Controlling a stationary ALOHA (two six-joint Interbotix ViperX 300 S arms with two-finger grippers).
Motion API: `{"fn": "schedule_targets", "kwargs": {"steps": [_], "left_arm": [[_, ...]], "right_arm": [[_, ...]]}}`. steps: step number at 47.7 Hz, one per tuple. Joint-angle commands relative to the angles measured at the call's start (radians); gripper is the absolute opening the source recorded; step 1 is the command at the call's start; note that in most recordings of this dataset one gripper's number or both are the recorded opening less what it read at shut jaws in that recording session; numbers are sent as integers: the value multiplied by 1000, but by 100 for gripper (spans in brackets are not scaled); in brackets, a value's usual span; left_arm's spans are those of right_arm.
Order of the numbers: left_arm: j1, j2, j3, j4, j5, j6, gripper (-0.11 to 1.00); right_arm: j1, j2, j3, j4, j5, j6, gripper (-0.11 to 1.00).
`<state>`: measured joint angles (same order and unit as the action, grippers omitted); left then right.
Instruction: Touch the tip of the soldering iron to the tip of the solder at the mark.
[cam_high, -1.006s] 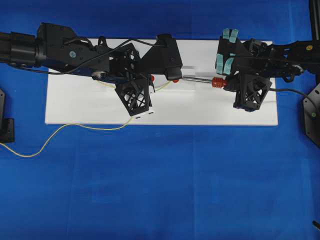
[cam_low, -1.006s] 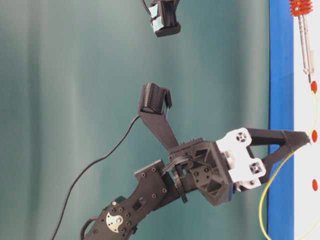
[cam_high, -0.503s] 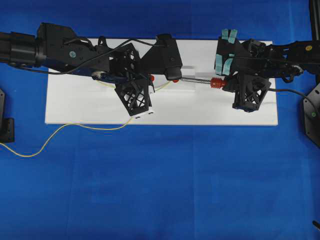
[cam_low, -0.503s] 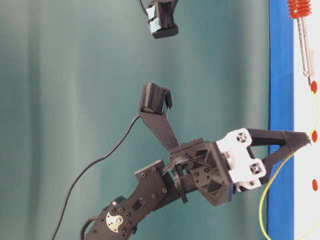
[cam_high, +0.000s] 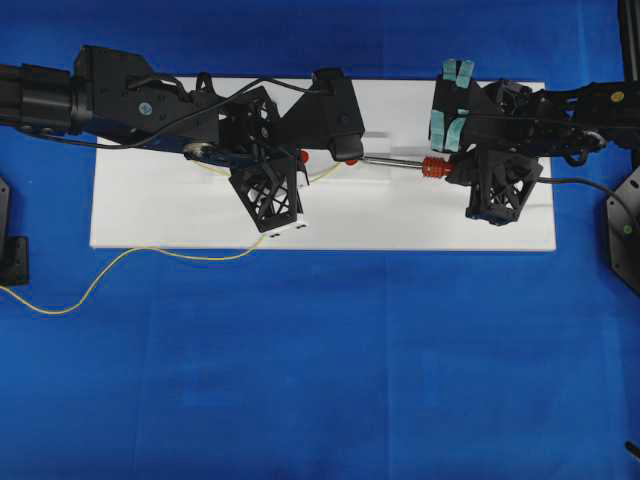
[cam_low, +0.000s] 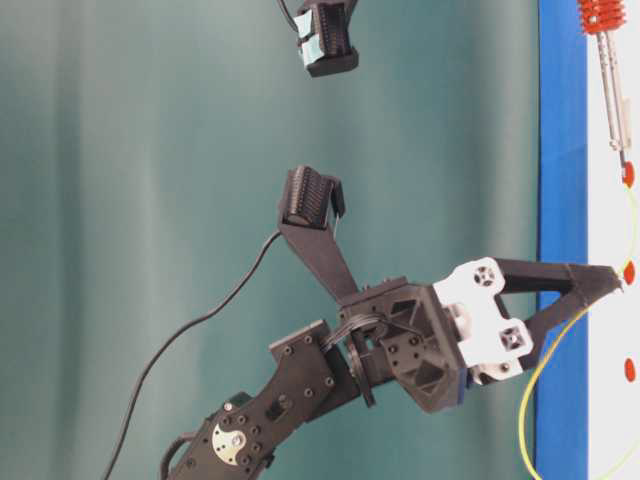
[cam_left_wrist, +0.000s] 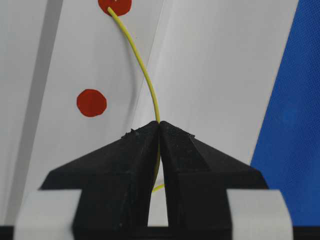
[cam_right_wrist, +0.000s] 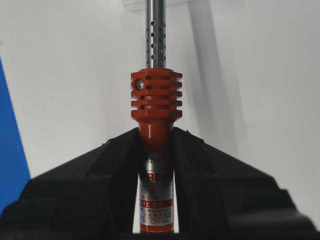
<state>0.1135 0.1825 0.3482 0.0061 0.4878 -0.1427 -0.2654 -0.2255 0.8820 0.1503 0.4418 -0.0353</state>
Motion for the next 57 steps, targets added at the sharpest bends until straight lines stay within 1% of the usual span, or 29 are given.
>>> {"fn": "schedule_targets", "kwargs": {"steps": [1,20,28,57], "left_arm": [[0,-15,-20,2,-2,2,2],[0,-11,-32,2,-2,5,2],[0,-5,-46,2,9,26,2],[0,-3,-51,2,23,28,2]], "right_arm": [[2,-6,-25,-2,-3,0,6],[2,-6,-25,0,-3,2,6],[2,-8,-25,-2,-5,0,6],[2,-8,-25,-2,-5,0,6]]}}
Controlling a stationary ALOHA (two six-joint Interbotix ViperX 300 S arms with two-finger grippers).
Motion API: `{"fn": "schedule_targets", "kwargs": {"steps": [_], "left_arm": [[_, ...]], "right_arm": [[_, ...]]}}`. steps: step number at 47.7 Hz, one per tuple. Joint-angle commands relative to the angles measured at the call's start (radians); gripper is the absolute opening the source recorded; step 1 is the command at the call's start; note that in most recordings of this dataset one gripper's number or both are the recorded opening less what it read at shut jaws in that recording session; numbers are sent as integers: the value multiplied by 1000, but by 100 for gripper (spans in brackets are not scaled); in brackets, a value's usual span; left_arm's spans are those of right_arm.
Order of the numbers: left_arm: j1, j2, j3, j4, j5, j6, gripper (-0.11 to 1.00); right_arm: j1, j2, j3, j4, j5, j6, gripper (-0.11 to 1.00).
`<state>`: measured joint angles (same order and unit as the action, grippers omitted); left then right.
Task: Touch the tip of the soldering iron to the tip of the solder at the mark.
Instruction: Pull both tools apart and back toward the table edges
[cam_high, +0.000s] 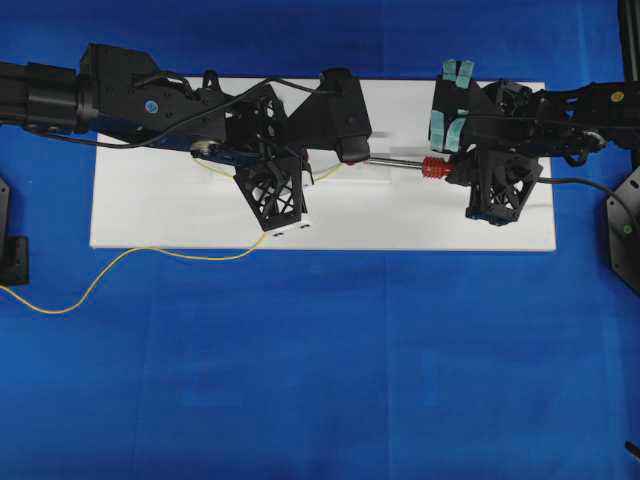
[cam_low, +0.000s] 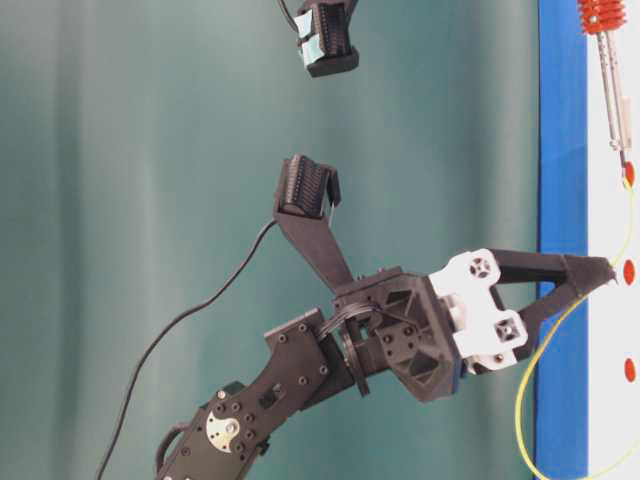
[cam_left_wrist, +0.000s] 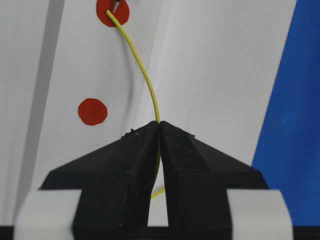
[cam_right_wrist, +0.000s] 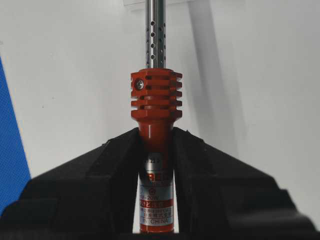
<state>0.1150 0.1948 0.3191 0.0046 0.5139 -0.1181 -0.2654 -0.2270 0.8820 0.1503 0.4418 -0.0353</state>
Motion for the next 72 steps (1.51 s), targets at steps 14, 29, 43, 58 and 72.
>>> {"fn": "schedule_targets", "kwargs": {"steps": [14,29,43,58,72], "left_arm": [[-2,-15,-21,5,-3,2,2],[-2,-15,-20,3,-3,2,2],[-2,-21,-12,3,-3,2,2],[-3,-137,63,3,17,-2,2],[-3,-325,219,3,3,-31,2]], "right_arm": [[2,-6,-25,-2,-6,0,6],[2,-6,-25,-2,-6,0,6],[2,-6,-25,-2,-8,0,6],[2,-6,-20,-2,-8,0,6],[2,-6,-21,0,-9,0,6]]}}
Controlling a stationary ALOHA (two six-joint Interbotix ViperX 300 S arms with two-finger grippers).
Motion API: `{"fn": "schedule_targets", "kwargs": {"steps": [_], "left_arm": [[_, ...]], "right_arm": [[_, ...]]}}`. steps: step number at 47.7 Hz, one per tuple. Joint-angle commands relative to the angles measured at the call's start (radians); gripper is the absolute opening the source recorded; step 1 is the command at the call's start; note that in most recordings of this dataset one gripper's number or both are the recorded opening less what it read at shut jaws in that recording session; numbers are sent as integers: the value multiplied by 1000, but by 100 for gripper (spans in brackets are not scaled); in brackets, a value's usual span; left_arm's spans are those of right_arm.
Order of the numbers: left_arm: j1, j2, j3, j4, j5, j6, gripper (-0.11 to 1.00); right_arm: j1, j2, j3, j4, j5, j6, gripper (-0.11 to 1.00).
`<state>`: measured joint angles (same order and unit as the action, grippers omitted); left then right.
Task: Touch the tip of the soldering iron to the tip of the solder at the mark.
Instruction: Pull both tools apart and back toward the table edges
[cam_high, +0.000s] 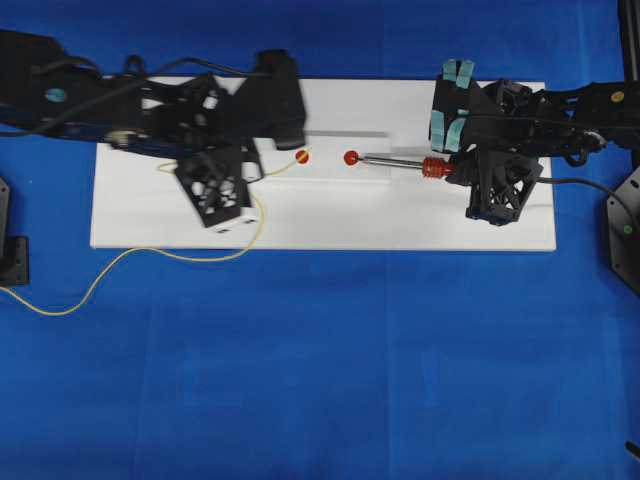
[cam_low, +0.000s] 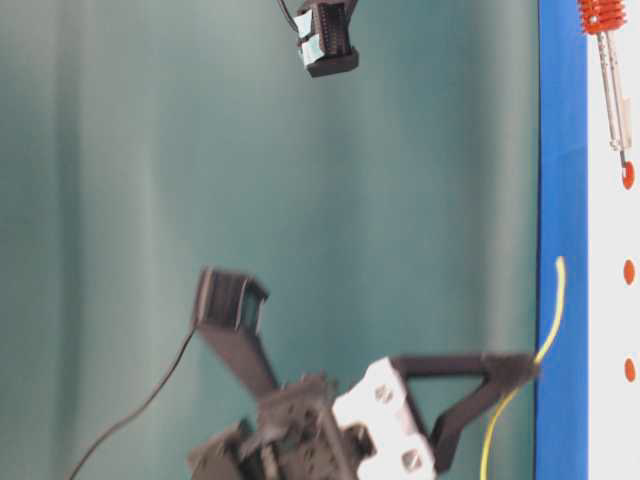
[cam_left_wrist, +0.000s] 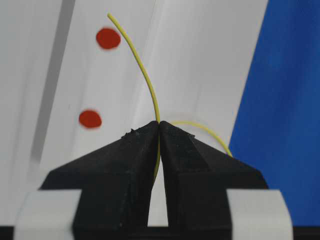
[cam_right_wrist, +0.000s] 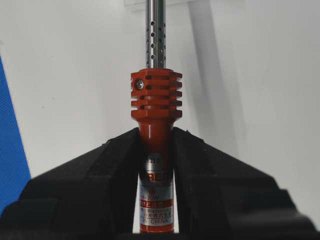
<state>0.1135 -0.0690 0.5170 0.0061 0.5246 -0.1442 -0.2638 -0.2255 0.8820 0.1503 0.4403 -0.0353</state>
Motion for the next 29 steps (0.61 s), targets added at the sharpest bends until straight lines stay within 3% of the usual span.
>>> {"fn": "schedule_targets", "kwargs": {"steps": [1,17,29], "left_arm": [[-2,-69,29,2,-9,-6,2],[-2,-130,103,2,-64,-9,2],[-3,-183,137,2,-67,-12,2]], "right_arm": [[0,-6,-21,-2,-8,0,6],[0,-14,-25,-2,-9,0,6],[0,-164,37,0,-11,0,6]]}}
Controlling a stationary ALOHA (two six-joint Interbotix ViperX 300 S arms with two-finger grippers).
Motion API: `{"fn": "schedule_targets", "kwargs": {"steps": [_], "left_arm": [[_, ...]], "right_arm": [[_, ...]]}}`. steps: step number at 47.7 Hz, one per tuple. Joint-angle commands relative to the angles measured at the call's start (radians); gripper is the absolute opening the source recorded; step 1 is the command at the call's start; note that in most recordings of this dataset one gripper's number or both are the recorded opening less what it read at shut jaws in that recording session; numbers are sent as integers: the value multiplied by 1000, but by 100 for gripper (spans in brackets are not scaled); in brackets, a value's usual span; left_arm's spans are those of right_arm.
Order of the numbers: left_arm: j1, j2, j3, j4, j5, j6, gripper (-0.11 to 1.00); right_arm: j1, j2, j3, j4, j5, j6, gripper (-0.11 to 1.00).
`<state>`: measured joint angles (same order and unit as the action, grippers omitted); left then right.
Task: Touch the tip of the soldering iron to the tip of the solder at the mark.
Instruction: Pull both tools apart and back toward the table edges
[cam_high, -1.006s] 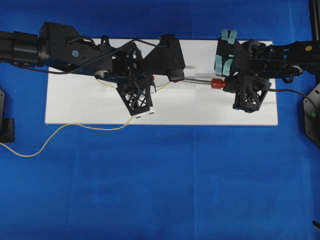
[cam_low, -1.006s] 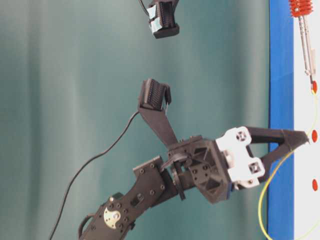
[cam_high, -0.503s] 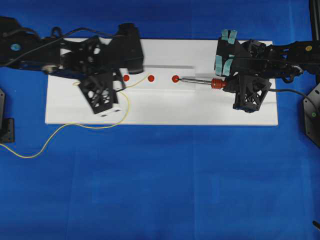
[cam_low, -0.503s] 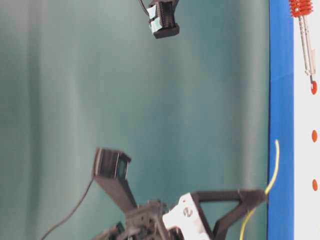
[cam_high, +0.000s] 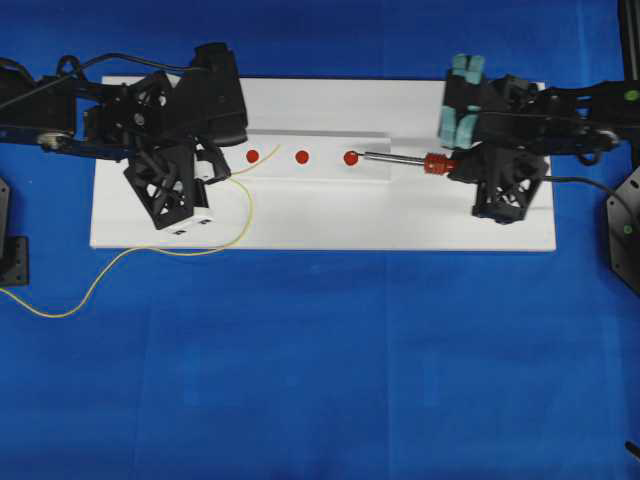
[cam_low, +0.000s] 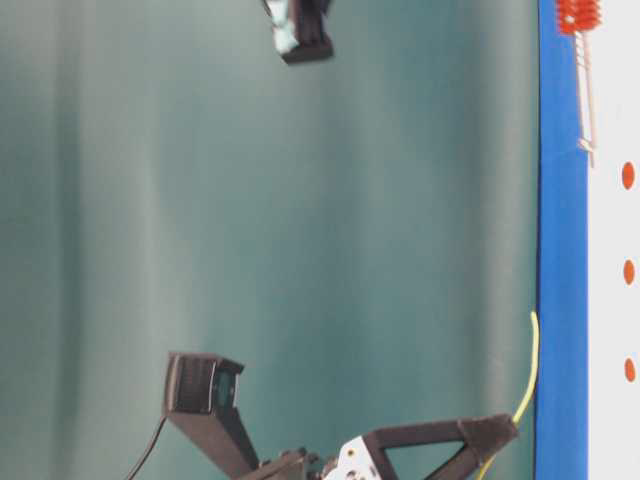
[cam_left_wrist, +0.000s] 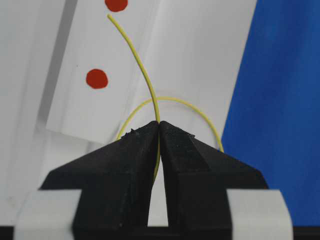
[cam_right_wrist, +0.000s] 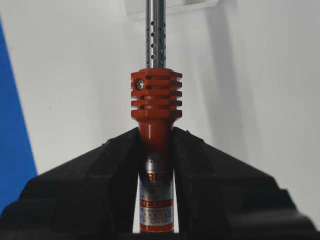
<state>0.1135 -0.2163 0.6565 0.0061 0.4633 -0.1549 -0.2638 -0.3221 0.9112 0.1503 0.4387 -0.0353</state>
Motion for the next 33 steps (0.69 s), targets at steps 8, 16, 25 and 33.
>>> {"fn": "schedule_targets", "kwargs": {"steps": [8,16,25,33], "left_arm": [[-6,-80,29,2,-29,-3,2],[-12,-112,64,2,-77,-3,2],[-34,-129,86,0,-115,-23,2],[-91,-141,100,0,-121,-71,2]], "right_arm": [[0,-198,78,0,-32,12,6],[0,-282,129,-2,-43,51,6],[0,-278,137,8,-71,60,6],[51,-287,123,26,-109,89,6]]}}
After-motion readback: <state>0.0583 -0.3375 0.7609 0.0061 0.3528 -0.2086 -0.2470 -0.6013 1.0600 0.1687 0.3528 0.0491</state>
